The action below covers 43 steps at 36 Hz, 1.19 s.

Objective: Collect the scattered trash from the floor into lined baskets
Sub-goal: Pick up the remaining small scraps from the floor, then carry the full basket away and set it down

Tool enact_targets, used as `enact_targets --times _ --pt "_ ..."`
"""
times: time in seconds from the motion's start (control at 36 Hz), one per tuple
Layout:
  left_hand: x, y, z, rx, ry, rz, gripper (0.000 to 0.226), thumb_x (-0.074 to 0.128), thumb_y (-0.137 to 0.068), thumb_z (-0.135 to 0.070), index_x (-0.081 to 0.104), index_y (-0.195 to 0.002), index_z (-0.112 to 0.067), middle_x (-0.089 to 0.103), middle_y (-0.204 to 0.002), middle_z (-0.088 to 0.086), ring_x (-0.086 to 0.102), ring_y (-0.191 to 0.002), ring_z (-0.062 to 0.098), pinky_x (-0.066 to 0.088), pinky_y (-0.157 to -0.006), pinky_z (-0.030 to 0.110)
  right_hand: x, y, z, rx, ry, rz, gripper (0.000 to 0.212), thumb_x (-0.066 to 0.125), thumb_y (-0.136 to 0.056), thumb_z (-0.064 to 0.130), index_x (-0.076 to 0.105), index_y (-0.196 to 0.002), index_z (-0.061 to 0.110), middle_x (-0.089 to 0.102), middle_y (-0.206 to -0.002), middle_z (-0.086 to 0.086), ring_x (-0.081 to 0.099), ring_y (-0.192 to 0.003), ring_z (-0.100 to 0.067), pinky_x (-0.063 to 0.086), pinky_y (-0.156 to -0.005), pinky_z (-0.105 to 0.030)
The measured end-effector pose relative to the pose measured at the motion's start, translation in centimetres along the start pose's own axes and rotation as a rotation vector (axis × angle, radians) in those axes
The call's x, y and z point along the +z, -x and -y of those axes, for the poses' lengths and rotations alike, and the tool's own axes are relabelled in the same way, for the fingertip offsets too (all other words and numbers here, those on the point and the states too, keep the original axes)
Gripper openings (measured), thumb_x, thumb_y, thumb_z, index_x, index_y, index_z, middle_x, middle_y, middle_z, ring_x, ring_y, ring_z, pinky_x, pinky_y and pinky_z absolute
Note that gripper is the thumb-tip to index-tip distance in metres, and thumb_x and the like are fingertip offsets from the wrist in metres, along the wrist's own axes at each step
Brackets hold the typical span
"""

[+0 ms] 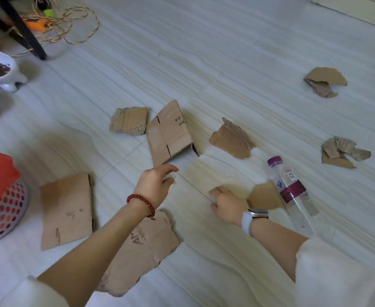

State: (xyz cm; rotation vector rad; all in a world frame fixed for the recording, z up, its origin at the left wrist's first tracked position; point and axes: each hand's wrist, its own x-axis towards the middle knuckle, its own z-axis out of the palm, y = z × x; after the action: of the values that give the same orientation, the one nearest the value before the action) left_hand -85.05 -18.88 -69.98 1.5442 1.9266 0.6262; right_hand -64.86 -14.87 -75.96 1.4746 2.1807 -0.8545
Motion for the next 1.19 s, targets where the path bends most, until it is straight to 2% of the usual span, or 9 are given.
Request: enact_targets --times 0.28,0.42,0.56,0.64,0.72,0.86,0.97,1.08,1.19 --pt "-19.5 5.3 4.2 -0.014 -0.095 -0.687 0.02 0.057 -0.087 -0.008 0.065 -0.105 -0.009 0.069 -0.1 0.008 0.063 -0.093 0.026 0.036 -0.073 0.017 -5.2 -0.1 19.8 -0.484 -0.116 -0.254 0.032 0.039 -0.095 0.013 0.054 -0.123 0.009 0.045 -0.133 -0.006 0.05 -0.118 -0.026 0.041 -0.096 -0.035" --pt "-27.4 9.3 9.0 -0.145 -0.19 -0.893 0.02 0.053 -0.089 -0.011 0.061 -0.106 -0.01 0.069 -0.092 0.014 0.06 -0.091 0.032 0.03 -0.067 0.023 -6.5 0.5 31.4 -0.688 -0.238 -0.337 0.031 0.038 -0.094 0.012 0.055 -0.12 0.009 0.048 -0.126 -0.007 0.057 -0.097 -0.031 0.044 -0.087 -0.035" --pt "-31.3 12.6 14.4 -0.4 -0.351 -0.793 0.026 0.055 -0.089 -0.023 0.063 -0.112 -0.016 0.067 -0.106 0.016 0.059 -0.099 0.036 0.041 -0.082 0.037 -6.1 0.8 40.2 -0.698 -0.462 -0.327 0.034 0.042 -0.094 0.015 0.049 -0.127 0.009 0.05 -0.128 -0.013 0.053 -0.113 -0.028 0.04 -0.098 -0.033" --pt "-31.6 14.1 17.8 -0.442 -0.476 -0.635 0.03 0.054 -0.089 -0.037 0.064 -0.113 -0.023 0.061 -0.123 0.003 0.046 -0.122 0.025 0.022 -0.105 0.047 -5.1 0.3 43.4 -0.594 -0.559 -0.2 0.048 0.04 -0.096 0.029 0.032 -0.138 0.009 0.04 -0.138 -0.013 0.042 -0.127 -0.028 0.033 -0.105 -0.034" --pt "-32.5 15.5 20.6 -0.474 -0.459 -0.793 0.035 0.049 -0.088 -0.037 0.06 -0.117 -0.021 0.052 -0.131 0.005 0.039 -0.127 0.028 0.019 -0.108 0.055 -4.3 -0.1 45.5 -0.548 -0.622 -0.132 0.059 0.045 -0.09 0.044 0.03 -0.137 0.011 0.046 -0.132 -0.011 0.047 -0.121 -0.028 0.04 -0.099 -0.036" --pt "-34.2 16.8 24.4 -0.834 -0.148 -0.793 0.056 0.049 -0.088 -0.033 0.029 -0.138 -0.019 0.025 -0.148 0.015 0.026 -0.133 0.036 0.02 -0.108 0.051 -2.9 -1.0 47.6 -0.468 -0.681 -0.124 0.068 0.053 -0.084 0.011 0.016 -0.141 0.007 0.053 -0.121 -0.011 0.056 -0.105 -0.03 0.049 -0.09 -0.043" --pt "-34.9 16.9 25.1 -0.876 0.059 -0.791 0.047 0.046 -0.091 -0.022 0.036 -0.131 0.001 0.044 -0.13 0.029 0.044 -0.117 0.042 0.037 -0.092 0.043 -2.3 -1.5 47.6 -0.373 -0.666 -0.216 0.054 0.05 -0.08 0.006 0.03 -0.13 0.004 0.054 -0.121 -0.016 0.056 -0.107 -0.036 0.048 -0.091 -0.044" --pt "-35.3 16.8 23.8 -0.879 -0.015 -0.909 0.05 0.042 -0.094 -0.026 0.035 -0.139 -0.006 0.05 -0.13 0.023 0.044 -0.122 0.039 0.037 -0.099 0.043 -3.6 -1.5 44.5 -0.341 -0.697 -0.254 0.038 0.051 -0.08 0.007 0.039 -0.116 0.006 0.058 -0.104 -0.014 0.059 -0.094 -0.035 0.05 -0.082 -0.042" --pt "-34.7 14.5 19.2 -0.722 0.001 -0.892 0.035 0.041 -0.094 -0.023 0.054 -0.124 -0.011 0.06 -0.072 0.01 0.054 -0.072 0.03 0.044 -0.068 0.029 -8.2 -1.4 38.6 -0.346 -0.756 -0.274 0.037 0.056 -0.076 0.009 0.043 -0.111 0.008 0.056 -0.092 -0.008 0.06 -0.088 -0.03 0.05 -0.073 -0.036"
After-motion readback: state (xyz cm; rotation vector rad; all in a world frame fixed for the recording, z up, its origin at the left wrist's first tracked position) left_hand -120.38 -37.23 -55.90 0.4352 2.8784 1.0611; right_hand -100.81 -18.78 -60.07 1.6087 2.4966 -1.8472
